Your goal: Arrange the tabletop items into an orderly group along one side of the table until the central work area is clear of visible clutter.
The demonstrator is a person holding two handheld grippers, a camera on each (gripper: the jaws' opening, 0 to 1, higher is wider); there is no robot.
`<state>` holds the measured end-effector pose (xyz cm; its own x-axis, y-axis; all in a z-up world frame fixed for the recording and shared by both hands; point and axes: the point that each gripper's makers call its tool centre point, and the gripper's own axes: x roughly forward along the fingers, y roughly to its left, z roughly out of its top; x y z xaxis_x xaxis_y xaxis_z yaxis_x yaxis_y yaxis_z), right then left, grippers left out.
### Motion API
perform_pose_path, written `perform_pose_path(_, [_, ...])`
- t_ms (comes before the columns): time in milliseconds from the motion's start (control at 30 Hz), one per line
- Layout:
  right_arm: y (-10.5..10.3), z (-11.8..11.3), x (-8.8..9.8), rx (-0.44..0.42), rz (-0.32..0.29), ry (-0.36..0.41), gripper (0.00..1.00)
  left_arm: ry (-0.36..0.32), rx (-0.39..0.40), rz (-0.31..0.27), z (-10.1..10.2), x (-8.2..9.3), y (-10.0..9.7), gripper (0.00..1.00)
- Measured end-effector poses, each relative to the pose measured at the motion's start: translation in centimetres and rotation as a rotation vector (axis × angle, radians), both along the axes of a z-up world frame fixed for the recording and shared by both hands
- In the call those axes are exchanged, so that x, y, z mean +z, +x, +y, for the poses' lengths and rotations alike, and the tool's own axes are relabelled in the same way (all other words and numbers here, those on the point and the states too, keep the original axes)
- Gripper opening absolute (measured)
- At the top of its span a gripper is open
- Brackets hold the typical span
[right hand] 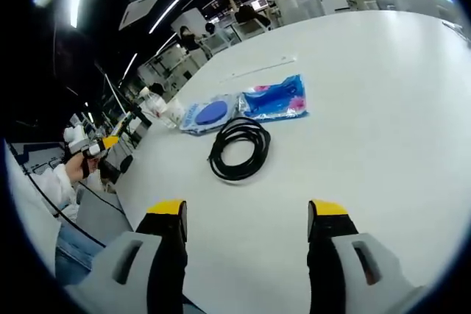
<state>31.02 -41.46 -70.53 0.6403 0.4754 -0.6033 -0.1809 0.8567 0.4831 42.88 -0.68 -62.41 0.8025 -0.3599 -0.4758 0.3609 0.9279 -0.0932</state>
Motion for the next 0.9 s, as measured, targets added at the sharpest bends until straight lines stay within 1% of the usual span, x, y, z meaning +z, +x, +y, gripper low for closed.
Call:
perform_pose_path(200, [-0.2,0.2,0.1,0.006,0.001,-0.001,0.66,-0.012,0.03,0.002,0.6,-0.1,-0.5,0.95])
perform_pose_path(667, [-1.1,0.5,0.0,0.014,0.013,0.006,0.66,0.002,0.017,0.018,0.3,-0.3,-1.6,0.95])
perform_pose_path(900, [-1.1,0.5,0.0,0.015,0.011,0.016,0.66,0.003,0.02,0.018,0.2,0.0,-1.9,0.95])
